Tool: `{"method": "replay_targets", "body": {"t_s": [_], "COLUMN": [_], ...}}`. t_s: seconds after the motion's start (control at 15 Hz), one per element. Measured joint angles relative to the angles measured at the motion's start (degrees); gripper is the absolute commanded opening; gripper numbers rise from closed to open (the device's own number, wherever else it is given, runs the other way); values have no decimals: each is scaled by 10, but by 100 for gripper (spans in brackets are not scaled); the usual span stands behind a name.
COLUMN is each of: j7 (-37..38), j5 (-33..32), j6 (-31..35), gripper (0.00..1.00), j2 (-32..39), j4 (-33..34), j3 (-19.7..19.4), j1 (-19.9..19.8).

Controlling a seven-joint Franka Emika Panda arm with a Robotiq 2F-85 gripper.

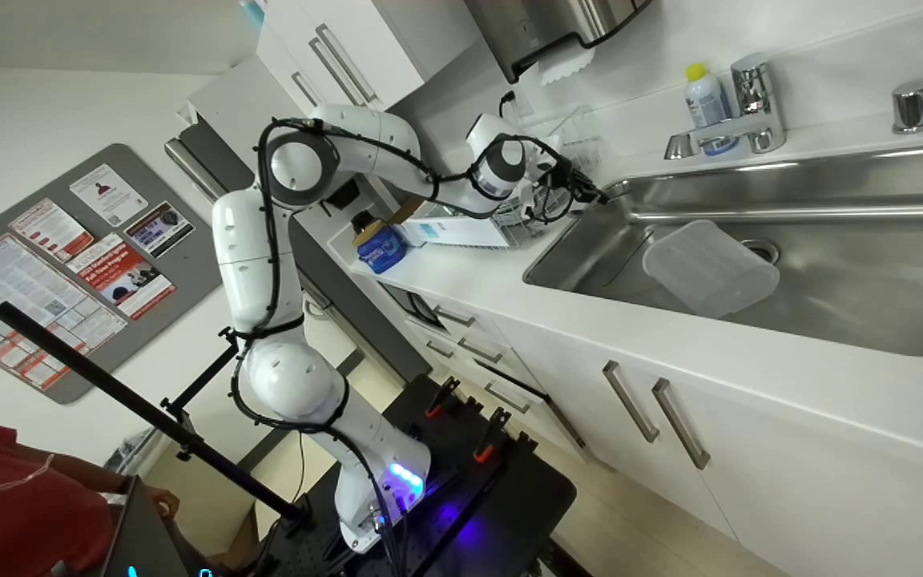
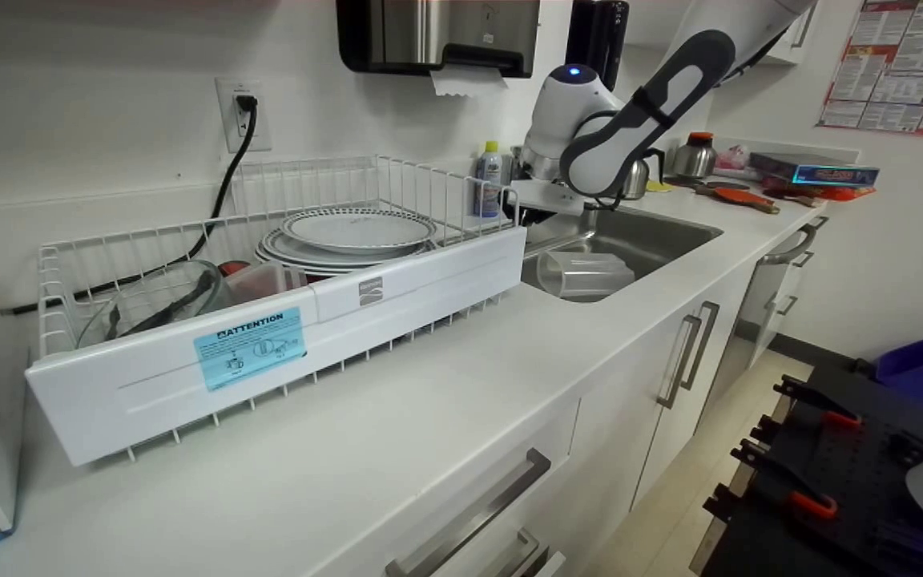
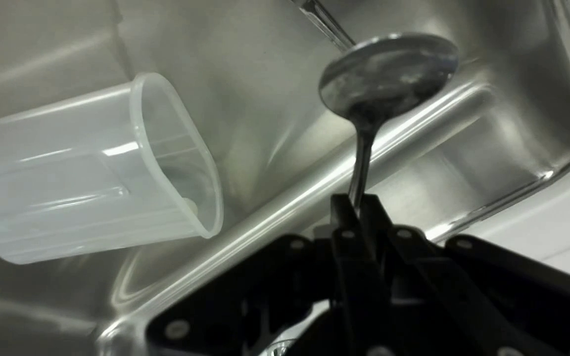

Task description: Put the spoon on the plate in the sink

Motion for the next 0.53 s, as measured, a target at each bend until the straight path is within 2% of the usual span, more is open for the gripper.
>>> {"method": "replay_targets", "body": {"t_s": [0.27, 0.53], "j7": [-10, -10], "j5": [26, 40], "j6": [0, 4], "gripper": [2, 2], "j2": [6, 50], "j4": [1, 26], "j3": [-15, -57], "j1": [12, 36]}}
